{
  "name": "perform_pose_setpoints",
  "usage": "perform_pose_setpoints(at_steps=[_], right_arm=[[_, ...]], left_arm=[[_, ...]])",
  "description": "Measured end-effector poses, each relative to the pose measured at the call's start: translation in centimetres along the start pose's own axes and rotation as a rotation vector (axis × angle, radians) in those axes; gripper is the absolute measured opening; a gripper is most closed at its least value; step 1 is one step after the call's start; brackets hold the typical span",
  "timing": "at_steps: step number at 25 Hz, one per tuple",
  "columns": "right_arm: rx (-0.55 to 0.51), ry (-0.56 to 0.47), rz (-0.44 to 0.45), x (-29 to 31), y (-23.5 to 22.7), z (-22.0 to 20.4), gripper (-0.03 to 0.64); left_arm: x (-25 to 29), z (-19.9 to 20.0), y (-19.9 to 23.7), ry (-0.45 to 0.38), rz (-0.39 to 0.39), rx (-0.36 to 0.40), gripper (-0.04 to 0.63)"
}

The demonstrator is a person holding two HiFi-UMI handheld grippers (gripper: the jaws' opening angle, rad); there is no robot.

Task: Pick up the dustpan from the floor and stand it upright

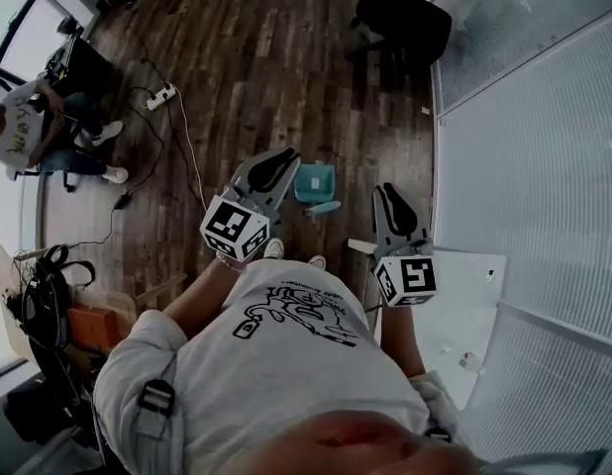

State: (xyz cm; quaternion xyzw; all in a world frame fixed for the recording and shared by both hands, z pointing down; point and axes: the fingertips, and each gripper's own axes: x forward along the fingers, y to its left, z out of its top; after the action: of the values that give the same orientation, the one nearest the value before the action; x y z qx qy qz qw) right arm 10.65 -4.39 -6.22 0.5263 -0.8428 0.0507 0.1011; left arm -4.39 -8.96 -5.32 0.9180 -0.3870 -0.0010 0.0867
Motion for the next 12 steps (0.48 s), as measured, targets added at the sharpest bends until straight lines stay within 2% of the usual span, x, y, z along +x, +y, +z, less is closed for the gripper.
perform_pose_setpoints(at_steps=[5,12], right_arm=[[0.005,-0.017,-0.027,-1.3,-0.4,2.6,0.044],[-0.020,-0.039,-0.018,-2.0,-0.2,4.9,0.043]], left_arm=[[-1.1,3.1,-1.1,-0.036,0.033,0.024,0.039],[-1.4,5.0,-3.3,-0.056,0.011,0.045,0.038]])
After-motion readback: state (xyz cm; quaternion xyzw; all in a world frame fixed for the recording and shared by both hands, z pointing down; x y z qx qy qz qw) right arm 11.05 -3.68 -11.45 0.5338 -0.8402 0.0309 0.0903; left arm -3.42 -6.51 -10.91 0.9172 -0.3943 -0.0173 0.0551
